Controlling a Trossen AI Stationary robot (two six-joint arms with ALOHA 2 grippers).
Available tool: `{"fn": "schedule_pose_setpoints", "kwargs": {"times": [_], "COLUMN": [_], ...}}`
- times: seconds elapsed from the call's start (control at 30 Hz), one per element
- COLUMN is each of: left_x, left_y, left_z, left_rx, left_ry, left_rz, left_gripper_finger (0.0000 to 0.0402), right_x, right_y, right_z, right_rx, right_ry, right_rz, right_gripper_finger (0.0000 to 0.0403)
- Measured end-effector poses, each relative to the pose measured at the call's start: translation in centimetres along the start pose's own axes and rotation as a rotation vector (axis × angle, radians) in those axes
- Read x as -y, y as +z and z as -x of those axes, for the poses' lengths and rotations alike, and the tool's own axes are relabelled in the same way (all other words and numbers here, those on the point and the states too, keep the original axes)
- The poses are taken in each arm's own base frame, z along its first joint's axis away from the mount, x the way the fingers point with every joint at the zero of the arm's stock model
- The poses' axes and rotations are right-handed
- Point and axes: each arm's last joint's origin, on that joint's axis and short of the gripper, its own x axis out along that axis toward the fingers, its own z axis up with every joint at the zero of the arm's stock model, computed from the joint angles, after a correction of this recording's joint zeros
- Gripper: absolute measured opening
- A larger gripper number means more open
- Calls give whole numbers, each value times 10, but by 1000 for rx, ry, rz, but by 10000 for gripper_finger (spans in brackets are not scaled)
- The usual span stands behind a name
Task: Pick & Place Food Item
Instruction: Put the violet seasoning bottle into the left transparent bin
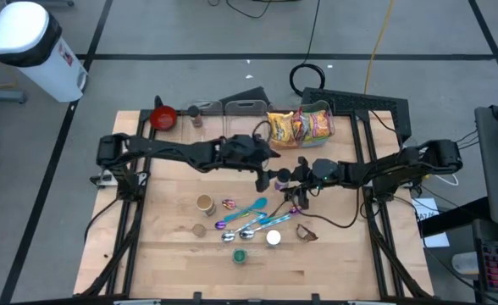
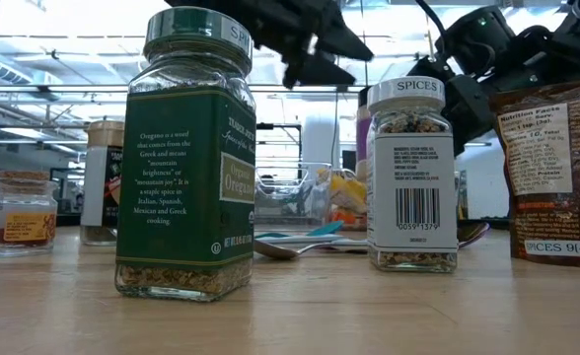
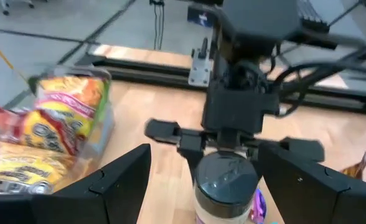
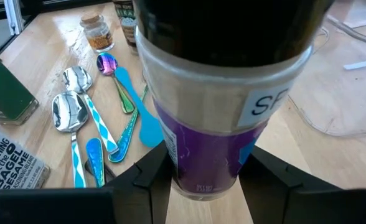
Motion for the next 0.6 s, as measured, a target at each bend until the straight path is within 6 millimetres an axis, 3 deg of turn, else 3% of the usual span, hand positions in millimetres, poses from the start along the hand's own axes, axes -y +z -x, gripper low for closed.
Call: {"fn": "schedule_pose_setpoints", "kwargs": {"times": [0.23,0.6], "left_x": [-2,2], "left_y": [-16,-22], "left_z": [-21,-26], "left_rx": [-51,-78], "left_ry": [5,-136], "left_rz": [7,10], "left_gripper_finger": [299,298], "right_x": [0,0], "right_y": [0,-1], "right_z": [0,0], "right_rx": [-3,-6], "right_ry": [0,4], "right_rz": [5,16], "right_gripper_finger": [149,147]}}
